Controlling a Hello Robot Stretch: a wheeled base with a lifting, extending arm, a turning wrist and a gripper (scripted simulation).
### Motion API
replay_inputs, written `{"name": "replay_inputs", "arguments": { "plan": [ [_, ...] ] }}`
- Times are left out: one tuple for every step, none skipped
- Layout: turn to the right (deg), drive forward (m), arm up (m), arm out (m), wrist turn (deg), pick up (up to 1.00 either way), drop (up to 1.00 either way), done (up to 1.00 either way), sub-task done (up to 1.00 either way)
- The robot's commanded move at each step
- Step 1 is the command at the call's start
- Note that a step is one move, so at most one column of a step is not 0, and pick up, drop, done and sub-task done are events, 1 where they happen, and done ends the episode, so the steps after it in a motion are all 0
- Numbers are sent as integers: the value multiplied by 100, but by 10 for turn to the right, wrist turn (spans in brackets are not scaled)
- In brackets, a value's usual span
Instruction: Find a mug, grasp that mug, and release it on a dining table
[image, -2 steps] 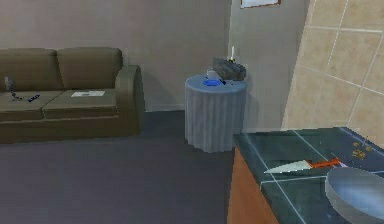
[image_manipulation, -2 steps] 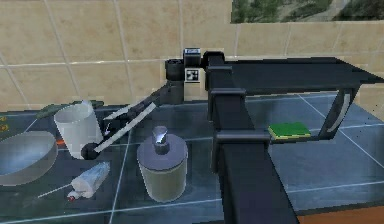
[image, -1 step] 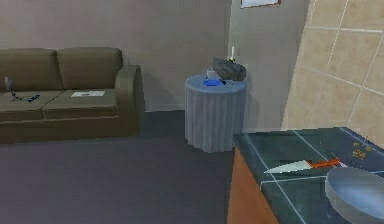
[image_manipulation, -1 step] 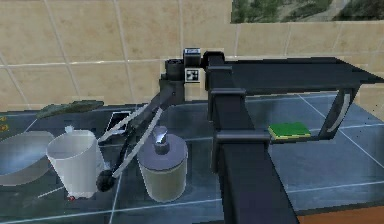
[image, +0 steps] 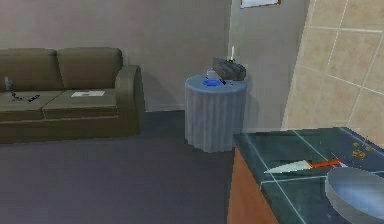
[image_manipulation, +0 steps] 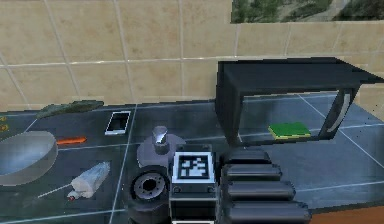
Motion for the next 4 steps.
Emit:
{"name": "replay_inputs", "arguments": {
  "plan": [
    [-450,0,0,0,0,0,0,0,0],
    [-450,0,0,0,0,0,0,0,0],
    [-450,0,0,0,0,0,0,0,0],
    [-300,0,0,0,0,0,0,0,0]
  ]
}}
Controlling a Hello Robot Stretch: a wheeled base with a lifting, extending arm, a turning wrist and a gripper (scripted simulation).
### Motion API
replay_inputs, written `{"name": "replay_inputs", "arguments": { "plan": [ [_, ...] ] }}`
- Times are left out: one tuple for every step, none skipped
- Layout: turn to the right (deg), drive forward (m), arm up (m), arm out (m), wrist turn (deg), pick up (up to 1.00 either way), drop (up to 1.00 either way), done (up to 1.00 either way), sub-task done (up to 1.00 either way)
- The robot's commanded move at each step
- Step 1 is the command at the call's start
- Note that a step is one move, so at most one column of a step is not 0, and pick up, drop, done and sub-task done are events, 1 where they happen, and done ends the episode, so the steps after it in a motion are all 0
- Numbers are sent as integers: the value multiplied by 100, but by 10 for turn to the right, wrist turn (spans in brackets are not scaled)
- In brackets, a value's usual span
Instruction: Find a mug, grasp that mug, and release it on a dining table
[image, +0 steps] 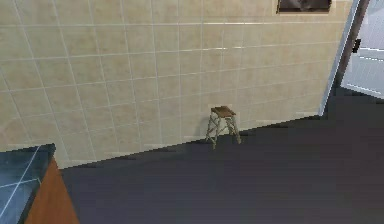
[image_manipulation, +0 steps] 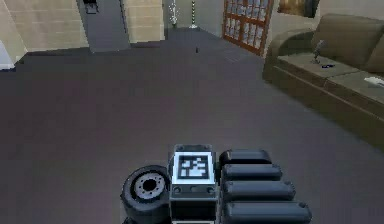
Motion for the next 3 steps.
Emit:
{"name": "replay_inputs", "arguments": {
  "plan": [
    [0,10,0,0,0,0,0,0,0],
    [150,0,0,0,0,0,0,0,0],
    [0,40,0,0,0,0,0,0,0]
  ]
}}
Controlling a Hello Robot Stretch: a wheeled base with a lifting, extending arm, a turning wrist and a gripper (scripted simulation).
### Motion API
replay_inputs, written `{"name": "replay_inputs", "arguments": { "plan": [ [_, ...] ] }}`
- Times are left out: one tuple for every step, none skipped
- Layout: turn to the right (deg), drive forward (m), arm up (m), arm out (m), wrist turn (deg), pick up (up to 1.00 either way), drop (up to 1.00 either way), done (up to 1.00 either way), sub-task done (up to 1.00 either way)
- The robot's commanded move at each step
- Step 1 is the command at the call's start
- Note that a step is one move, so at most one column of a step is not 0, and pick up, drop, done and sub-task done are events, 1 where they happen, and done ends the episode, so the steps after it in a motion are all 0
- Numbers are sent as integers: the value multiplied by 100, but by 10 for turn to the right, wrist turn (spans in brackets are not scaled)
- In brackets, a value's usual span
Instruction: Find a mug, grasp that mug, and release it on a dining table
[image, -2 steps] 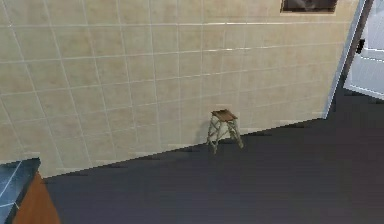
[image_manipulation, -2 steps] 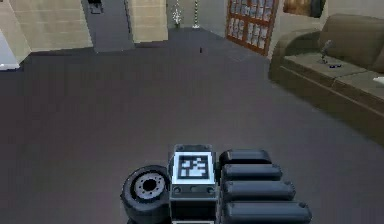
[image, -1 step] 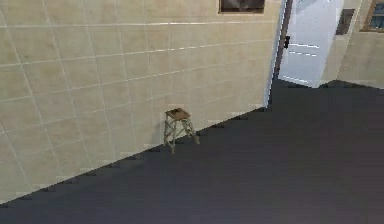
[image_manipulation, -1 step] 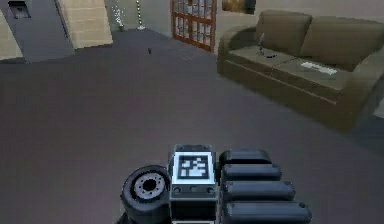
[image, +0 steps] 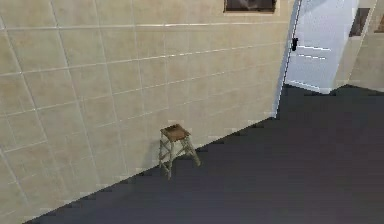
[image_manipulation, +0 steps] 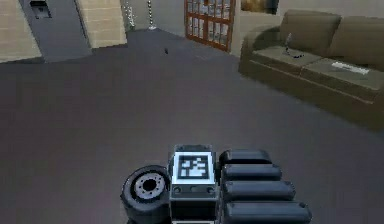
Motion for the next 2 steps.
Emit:
{"name": "replay_inputs", "arguments": {
  "plan": [
    [450,0,0,0,0,0,0,0,0],
    [90,0,0,0,0,0,0,0,0]
  ]
}}
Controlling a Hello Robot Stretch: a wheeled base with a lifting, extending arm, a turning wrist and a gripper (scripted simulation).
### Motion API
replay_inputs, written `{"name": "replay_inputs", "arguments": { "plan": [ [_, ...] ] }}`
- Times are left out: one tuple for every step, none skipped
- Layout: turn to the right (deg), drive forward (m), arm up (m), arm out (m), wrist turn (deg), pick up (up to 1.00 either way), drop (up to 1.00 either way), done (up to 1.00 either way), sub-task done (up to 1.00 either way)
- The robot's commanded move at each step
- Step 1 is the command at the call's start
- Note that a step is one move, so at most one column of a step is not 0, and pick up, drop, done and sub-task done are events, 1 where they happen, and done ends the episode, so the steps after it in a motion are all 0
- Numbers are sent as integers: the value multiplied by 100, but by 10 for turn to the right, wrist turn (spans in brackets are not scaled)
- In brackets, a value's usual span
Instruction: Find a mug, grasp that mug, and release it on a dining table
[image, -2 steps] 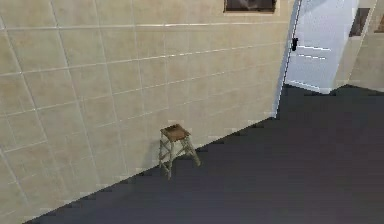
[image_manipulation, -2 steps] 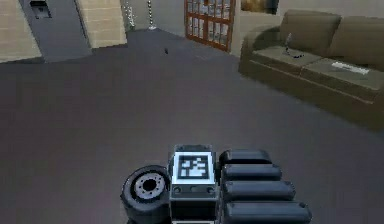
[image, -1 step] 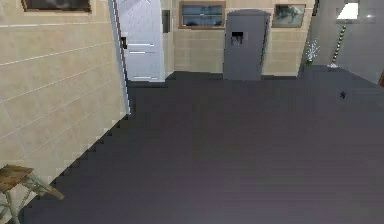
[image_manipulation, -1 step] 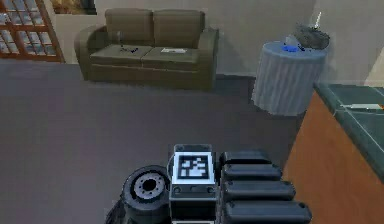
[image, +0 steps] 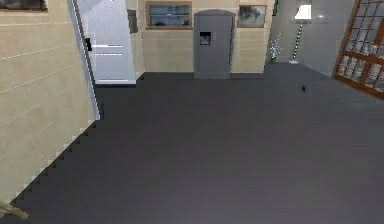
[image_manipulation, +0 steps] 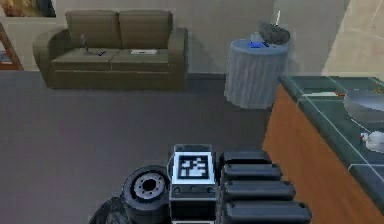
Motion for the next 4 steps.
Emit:
{"name": "replay_inputs", "arguments": {
  "plan": [
    [0,65,0,0,0,0,0,0,0],
    [330,0,0,0,0,0,0,0,0],
    [0,50,0,0,0,0,0,0,0],
    [450,0,0,0,0,0,0,0,0]
  ]
}}
